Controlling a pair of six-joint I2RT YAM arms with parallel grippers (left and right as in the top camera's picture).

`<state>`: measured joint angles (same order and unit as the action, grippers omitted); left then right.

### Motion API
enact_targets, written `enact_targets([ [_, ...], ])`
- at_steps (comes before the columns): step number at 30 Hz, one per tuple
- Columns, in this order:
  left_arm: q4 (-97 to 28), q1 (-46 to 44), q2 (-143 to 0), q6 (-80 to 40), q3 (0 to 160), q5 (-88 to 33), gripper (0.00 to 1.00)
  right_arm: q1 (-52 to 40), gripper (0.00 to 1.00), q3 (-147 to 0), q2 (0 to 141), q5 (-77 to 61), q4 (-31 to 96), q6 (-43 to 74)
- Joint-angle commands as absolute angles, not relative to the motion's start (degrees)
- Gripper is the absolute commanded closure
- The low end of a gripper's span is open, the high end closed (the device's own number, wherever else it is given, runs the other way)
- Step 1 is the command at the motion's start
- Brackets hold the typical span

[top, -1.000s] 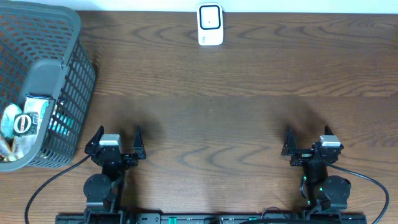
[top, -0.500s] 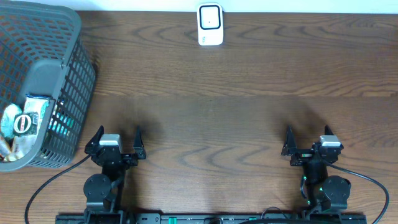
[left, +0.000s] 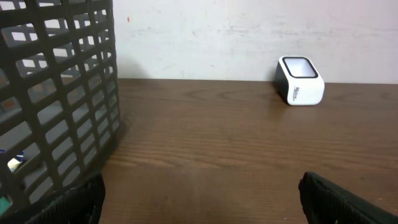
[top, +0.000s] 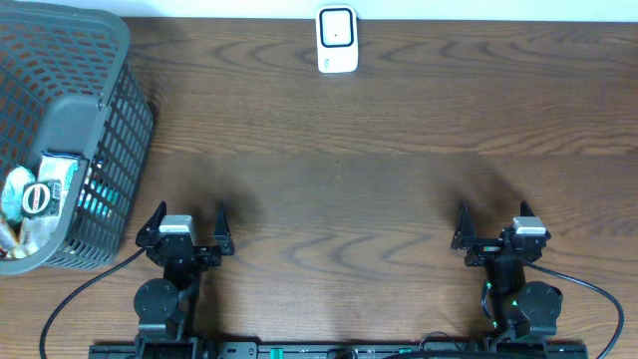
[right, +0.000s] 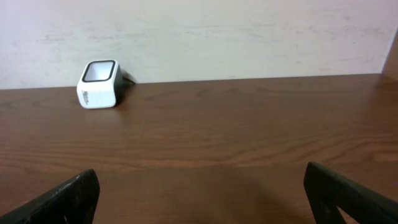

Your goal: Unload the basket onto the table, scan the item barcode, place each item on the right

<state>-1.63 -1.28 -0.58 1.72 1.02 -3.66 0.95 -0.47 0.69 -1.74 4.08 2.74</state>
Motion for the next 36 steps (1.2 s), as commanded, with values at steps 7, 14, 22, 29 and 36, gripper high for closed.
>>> enact_targets([
  [7,-3.88,-0.99,-0.23,1.67,0.23,-3.38,0.02,1.19,0.01,-0.36,0.43,-1.63,4.29,2.92],
  [14,-3.88,-0.99,-0.23,1.69,0.23,-3.38,0.02,1.19,0.01,-0.36,0.43,-1.63,4.29,2.92],
  [22,1.72,-1.08,-0.23,-10.52,0.23,-24.45,0.02,1.19,0.01,-0.36,0.43,-1.63,4.29,2.92],
  [29,6.17,-1.08,-0.23,-20.91,0.25,-29.45,0.03,1.19,0.01,-0.36,0.43,-1.63,4.29,2.92],
  [36,20.53,-1.08,-0.23,-29.91,0.27,-30.85,0.03,1.19,0.01,-0.36,0.43,-1.63,4.29,2.92],
])
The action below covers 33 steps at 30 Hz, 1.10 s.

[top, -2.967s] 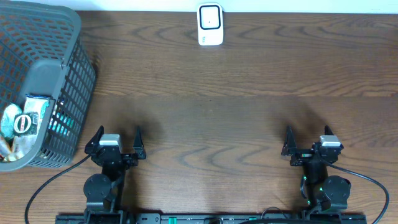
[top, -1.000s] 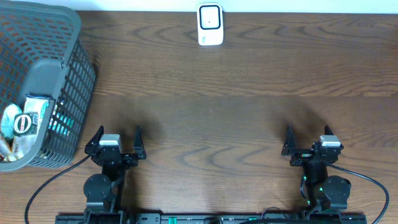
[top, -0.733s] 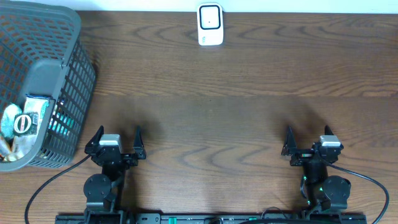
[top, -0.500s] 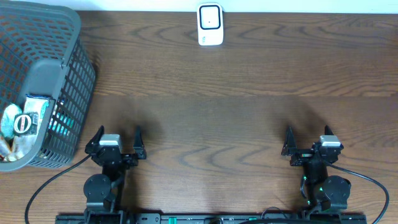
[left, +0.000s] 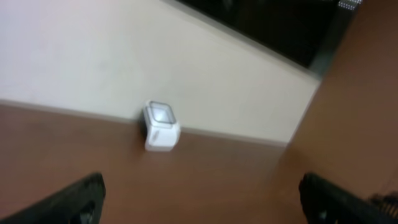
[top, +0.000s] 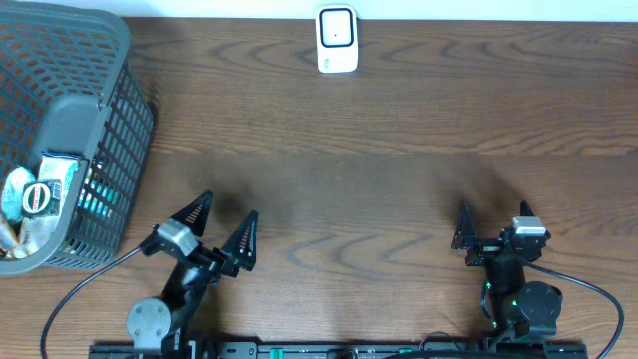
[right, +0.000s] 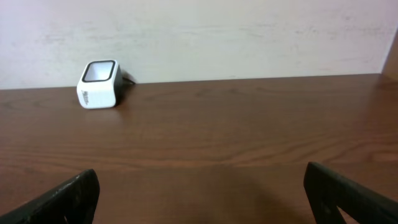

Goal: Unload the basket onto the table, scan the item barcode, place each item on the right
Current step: 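Reach the left gripper into the grey basket and grasp a tissue pack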

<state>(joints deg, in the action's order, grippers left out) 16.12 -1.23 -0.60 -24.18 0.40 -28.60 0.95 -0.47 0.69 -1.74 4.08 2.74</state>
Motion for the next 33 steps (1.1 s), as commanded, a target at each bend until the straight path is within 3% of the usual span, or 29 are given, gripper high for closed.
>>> enact_targets([
  [1,22.39,-1.06,-0.23,-29.91,0.38,-30.85,0.03,1.19,0.01,-0.36,0.43,-1.63,4.29,2.92],
  [12,24.82,-0.86,-2.22,-26.39,7.14,-30.39,0.02,1.19,0.01,-0.36,0.43,-1.63,4.29,2.92],
  [23,25.58,-0.86,-20.36,-17.8,32.56,-30.55,0.03,1.19,0.01,-0.36,0.43,-1.63,4.29,2.92],
  [29,12.88,-0.86,-37.47,-11.64,54.17,-36.8,0.03,1.19,0.01,-0.36,0.43,-1.63,4.29,2.9],
  [33,-8.56,0.95,-51.24,-5.13,75.07,-39.86,0.02,1.19,0.01,-0.36,0.43,-1.63,4.29,2.92],
])
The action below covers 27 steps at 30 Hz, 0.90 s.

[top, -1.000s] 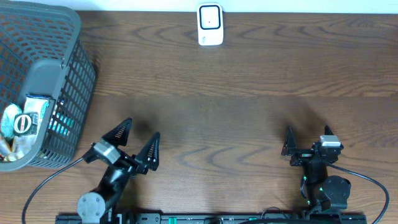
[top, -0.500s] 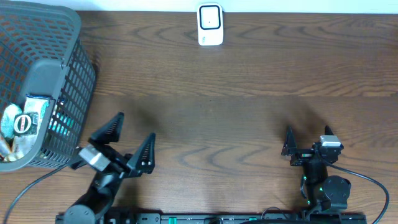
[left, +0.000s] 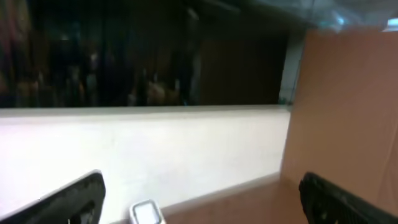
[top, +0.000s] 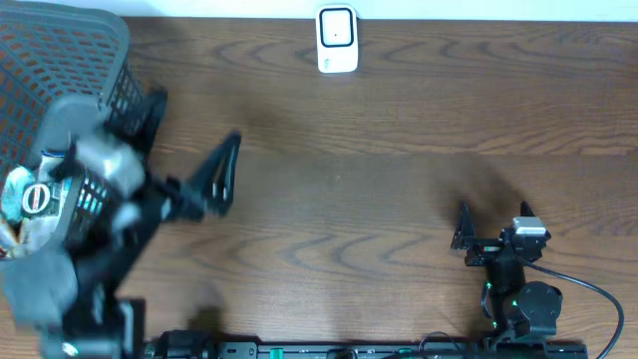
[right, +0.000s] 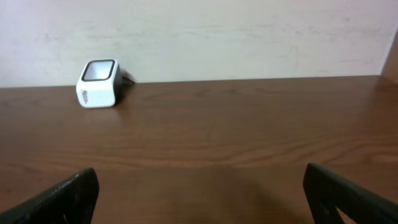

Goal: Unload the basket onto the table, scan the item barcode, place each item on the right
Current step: 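Reach the left gripper into the grey basket and grasp a tissue pack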

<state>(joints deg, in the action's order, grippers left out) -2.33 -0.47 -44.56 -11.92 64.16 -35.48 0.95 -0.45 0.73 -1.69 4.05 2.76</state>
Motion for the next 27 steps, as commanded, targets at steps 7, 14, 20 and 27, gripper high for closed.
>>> enact_targets([
  [7,-37.65,7.29,-68.03,1.93,99.35,-49.58,0.02,1.19,0.01,-0.36,0.43,-1.63,4.29,2.92],
  [14,-37.5,19.14,-74.96,-10.63,103.44,-53.95,0.02,1.19,0.01,-0.36,0.43,-1.63,4.29,2.92],
  [20,-46.59,25.89,-82.67,-10.57,113.93,-50.41,0.03,1.19,0.01,-0.36,0.43,-1.63,4.29,2.92],
  [27,-60.45,27.09,-87.33,-9.96,115.96,-9.85,0.02,1.19,0.01,-0.36,0.43,-1.63,4.29,2.92],
])
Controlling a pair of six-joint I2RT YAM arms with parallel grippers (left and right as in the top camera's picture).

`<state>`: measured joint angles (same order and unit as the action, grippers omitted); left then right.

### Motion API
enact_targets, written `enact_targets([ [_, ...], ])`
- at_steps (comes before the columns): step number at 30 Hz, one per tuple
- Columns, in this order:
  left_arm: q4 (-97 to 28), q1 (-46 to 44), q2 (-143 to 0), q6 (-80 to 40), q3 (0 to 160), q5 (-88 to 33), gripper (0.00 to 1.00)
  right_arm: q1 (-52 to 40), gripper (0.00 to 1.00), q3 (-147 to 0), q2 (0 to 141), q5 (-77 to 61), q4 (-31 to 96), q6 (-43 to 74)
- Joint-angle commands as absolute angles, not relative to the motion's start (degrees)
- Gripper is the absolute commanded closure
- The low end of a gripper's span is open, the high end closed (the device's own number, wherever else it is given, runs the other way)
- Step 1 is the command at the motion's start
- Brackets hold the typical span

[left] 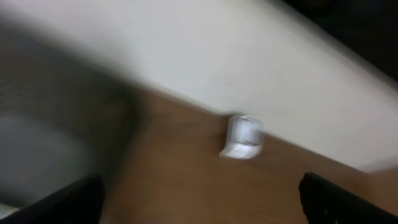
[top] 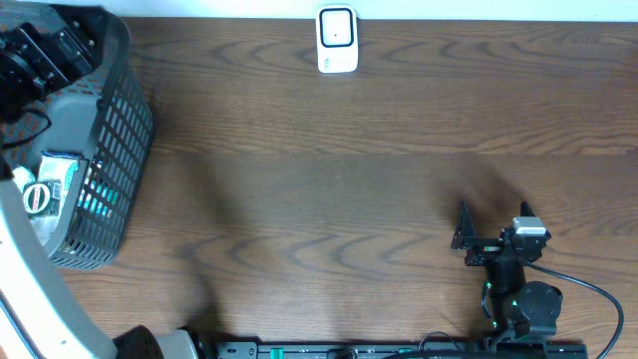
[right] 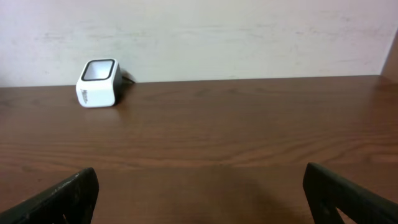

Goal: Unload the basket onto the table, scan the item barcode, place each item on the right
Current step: 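Reach the left gripper into the grey basket and grasp a tissue pack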

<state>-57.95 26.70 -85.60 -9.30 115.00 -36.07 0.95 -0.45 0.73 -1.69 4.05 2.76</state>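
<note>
The white barcode scanner (top: 337, 40) stands at the table's far edge; it also shows as a blurred scanner (left: 244, 137) and a sharp scanner (right: 98, 83). Several packaged items (top: 40, 194) lie in the grey mesh basket (top: 125, 130) at the left. My left arm (top: 45, 55) is raised high over the basket's far end. Its gripper (left: 199, 208) is open with nothing in it, and its view is blurred. The right gripper (top: 490, 231) rests open and empty near the front right, its fingertips (right: 68, 196) wide apart.
A white wall (right: 249, 31) runs behind the table's far edge. The basket's grey rim (left: 37, 155) fills the left of the left wrist view. A black cable (top: 588, 289) trails from the right arm's base.
The left arm has moved from beside the basket's right wall to high above its far end, and its camera now tilts down toward basket and scanner. The right arm has not moved.
Both grippers first rested open at the table's front edge. The left arm then stood lifted and turned, then higher beside the basket with its camera on the wall, and now hangs over the basket. The right arm stayed put throughout.
</note>
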Motion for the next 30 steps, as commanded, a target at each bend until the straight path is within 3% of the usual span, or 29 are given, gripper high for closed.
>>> enact_targets([
  [1,-61.01,27.09,-87.59,-9.96,115.96,-3.49,0.02,1.19,0.01,-0.36,0.43,-1.63,4.29,2.92],
  [3,-61.25,27.09,-87.88,-9.96,115.83,8.88,0.02,1.19,0.01,-0.36,0.43,-1.63,4.29,2.92],
  [6,-61.71,27.14,-87.88,-9.96,115.72,18.22,0.02,1.19,0.01,-0.36,0.43,-1.63,4.29,2.92],
  [16,-64.27,29.98,-89.38,-18.13,107.63,16.49,0.02,1.19,0.01,-0.36,0.43,-1.63,4.29,2.9],
  [30,-68.71,36.21,-99.63,-10.63,100.33,2.17,0.03,1.19,0.01,-0.36,0.43,-1.63,4.29,2.92],
])
